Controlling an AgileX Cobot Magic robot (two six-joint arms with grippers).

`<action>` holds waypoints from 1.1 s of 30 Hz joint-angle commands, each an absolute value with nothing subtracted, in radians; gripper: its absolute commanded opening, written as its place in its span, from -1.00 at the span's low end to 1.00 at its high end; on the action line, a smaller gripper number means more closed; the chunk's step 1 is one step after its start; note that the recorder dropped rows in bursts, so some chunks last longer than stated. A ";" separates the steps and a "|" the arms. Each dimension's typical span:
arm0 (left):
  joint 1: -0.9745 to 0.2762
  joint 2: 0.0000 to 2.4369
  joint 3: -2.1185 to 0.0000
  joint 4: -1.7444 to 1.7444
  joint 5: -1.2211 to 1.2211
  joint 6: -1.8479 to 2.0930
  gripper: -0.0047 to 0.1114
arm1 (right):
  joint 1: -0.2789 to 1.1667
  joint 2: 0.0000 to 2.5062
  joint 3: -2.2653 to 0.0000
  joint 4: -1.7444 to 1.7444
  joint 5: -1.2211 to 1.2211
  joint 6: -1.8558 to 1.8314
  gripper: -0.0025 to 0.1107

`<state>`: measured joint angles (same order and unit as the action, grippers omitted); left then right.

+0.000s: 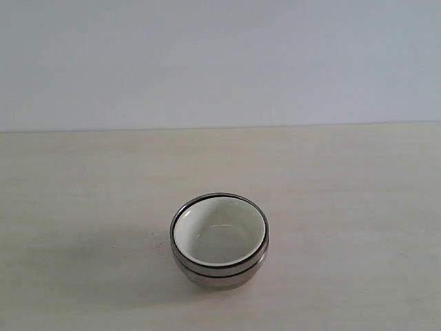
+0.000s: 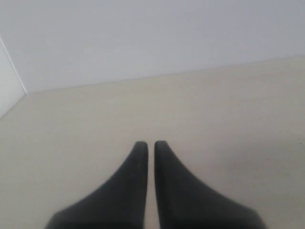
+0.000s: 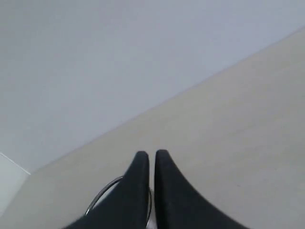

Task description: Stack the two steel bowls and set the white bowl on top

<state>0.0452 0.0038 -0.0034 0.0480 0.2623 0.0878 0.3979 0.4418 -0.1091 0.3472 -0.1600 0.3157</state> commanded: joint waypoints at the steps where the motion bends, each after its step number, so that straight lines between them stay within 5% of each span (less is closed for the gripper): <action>1: 0.048 0.000 0.000 0.041 0.255 0.078 -0.85 | 0.392 0.381 -0.081 0.345 -0.099 0.315 -0.96; 19: 0.048 0.000 0.000 0.041 0.255 0.078 -0.85 | 0.389 0.379 -0.081 0.346 -0.084 0.297 -0.96; 33: 0.048 0.000 0.000 0.041 0.255 0.078 -0.85 | 0.149 0.049 -0.081 0.333 0.080 -0.151 -0.96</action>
